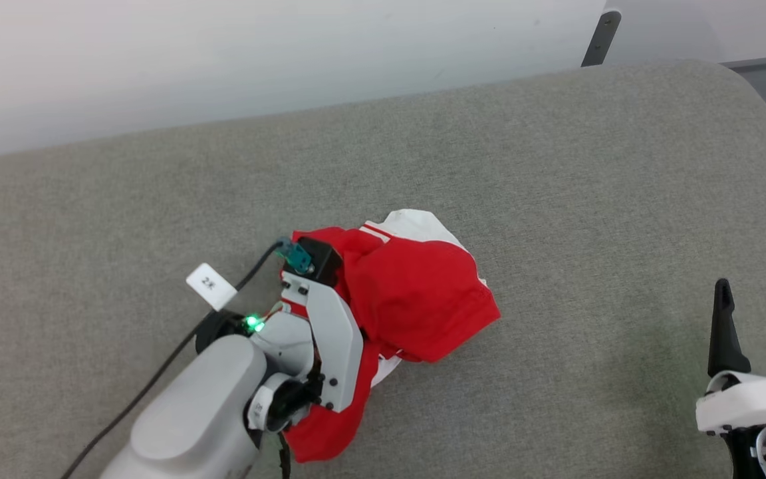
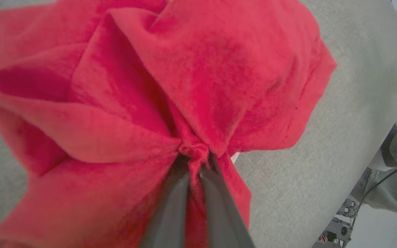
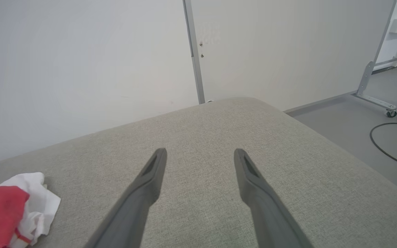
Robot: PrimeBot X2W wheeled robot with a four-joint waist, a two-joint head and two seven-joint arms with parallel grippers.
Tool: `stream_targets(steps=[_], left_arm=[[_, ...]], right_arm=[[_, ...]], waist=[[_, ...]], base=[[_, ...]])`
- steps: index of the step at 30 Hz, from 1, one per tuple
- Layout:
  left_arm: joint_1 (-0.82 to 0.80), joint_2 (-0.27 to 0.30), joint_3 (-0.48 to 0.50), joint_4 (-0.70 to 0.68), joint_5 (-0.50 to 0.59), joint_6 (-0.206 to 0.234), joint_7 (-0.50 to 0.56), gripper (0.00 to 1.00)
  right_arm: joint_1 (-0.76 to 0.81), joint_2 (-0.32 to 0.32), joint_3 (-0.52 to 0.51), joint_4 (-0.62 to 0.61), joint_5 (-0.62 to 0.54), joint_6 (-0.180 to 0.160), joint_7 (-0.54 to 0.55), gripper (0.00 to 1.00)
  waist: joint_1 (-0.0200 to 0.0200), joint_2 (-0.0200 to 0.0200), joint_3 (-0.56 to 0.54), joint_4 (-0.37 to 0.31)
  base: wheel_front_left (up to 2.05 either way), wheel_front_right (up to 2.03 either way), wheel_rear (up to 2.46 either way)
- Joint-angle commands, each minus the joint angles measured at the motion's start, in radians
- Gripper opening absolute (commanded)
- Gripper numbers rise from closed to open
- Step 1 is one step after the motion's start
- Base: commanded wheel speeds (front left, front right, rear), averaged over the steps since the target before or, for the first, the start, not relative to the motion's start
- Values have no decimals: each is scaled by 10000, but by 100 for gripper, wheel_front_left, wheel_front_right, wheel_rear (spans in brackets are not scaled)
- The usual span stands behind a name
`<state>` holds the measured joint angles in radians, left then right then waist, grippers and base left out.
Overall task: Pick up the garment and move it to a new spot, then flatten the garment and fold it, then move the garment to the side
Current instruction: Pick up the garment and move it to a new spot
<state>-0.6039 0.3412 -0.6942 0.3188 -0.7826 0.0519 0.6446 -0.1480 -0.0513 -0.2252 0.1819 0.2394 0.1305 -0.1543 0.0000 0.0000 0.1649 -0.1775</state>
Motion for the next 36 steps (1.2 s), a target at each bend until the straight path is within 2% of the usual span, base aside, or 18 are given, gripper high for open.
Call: stream_targets(steps=[1,6,7,9,10,11,17,23,27,33,36], left_arm=[[107,-120,-46,335,-113,-96,-23,0],[34,-294,-279,1072,-75,-452,-81,0],[11,-337,-285,1223,-104,-525,-120,5],[-33,-419,-259,1459,-193,-612,-171,47],[-90,-420,-228,1533,-219,-649,-233,92],[-149,-421,-199,1597,-243,-684,-267,100],[-264,-138,-121,1113,-198,-840,-413,100],[127,540,307,-178,-191,-635,-876,100],[489,1012,808,-1055,-11,-351,-1802,100],[1285,1649,1621,-1957,33,-586,-3625,100],[1774,1953,1996,-2136,266,-475,-4687,100]], right_arm=[[-121,19,26,22,-3,4,-36,100],[-264,18,96,81,-63,4,-30,100],[-265,18,114,98,-65,4,-21,100],[-252,18,142,144,-80,4,-11,100],[-262,19,174,144,-113,4,13,100],[-273,19,200,133,-142,4,26,100],[-87,17,221,38,-388,4,220,100],[241,-1,320,-216,-511,4,488,100],[423,-116,428,-365,-530,4,631,100],[654,-200,492,-433,-530,4,649,100],[700,-243,473,-379,-526,4,580,100]], waist=[[0,0,4,23],[0,0,-64,101],[0,0,-98,121],[0,0,-186,185],[0,0,-232,214],[0,0,-289,248],[0,0,-871,562],[0,0,-1605,953],[0,0,-1911,1257],[0,0,-2255,1672],[0,0,-2401,1865]], base=[[0,0,0],[0,0,0],[0,0,0],[0,0,0],[0,0,0],[0,0,0],[0,0,0],[0,0,0],[0,0,0],[0,0,0],[0,0,0]])
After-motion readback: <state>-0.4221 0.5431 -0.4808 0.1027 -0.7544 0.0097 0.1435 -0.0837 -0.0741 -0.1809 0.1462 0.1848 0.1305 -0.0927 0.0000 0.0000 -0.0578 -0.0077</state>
